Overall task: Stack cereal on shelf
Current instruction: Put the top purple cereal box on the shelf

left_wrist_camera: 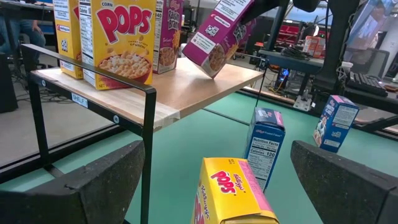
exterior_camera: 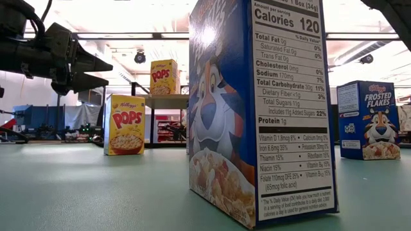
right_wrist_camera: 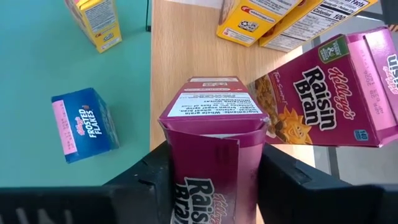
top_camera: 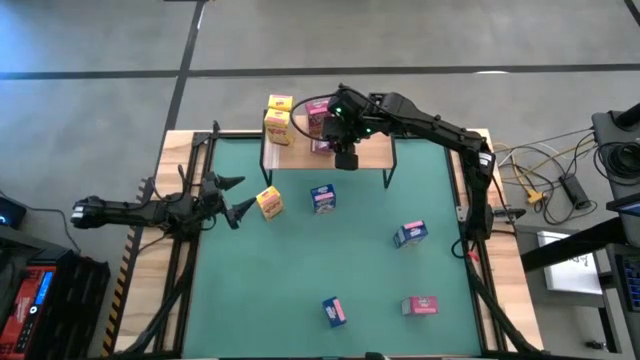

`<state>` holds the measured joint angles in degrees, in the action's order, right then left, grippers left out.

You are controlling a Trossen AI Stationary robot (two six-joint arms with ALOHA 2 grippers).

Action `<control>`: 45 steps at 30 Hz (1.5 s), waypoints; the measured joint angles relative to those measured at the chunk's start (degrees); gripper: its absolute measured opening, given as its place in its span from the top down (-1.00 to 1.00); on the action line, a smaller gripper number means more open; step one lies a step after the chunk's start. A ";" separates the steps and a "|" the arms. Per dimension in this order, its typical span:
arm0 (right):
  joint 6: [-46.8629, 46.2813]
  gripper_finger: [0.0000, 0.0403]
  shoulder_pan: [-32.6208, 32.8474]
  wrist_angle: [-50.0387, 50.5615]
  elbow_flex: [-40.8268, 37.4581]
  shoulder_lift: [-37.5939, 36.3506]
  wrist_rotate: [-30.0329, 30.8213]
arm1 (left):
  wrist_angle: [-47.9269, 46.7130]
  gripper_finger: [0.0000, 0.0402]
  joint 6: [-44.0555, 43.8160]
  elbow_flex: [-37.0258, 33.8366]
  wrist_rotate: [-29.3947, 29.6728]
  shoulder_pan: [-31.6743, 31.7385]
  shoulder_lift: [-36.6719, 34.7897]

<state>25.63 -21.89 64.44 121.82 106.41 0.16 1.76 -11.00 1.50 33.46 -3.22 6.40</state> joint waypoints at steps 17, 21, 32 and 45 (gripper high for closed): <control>2.94 -0.03 0.00 -2.48 -1.73 0.00 -0.09 | -0.02 -0.93 0.00 0.00 -0.01 0.00 0.01; 2.94 -0.03 -0.13 -4.68 -2.63 0.00 -0.07 | -0.02 -0.93 0.00 0.00 -0.01 0.00 0.01; 2.93 -0.03 -0.39 -9.09 -4.04 0.00 -0.05 | 0.00 -0.93 0.00 0.00 -0.01 0.00 0.00; 2.88 0.12 -0.39 -9.52 -4.66 0.00 -0.15 | -0.01 -0.93 0.00 0.00 -0.01 0.00 0.01</control>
<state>28.51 -22.28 54.92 117.16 106.41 0.01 1.75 -11.00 1.50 33.45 -3.22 6.41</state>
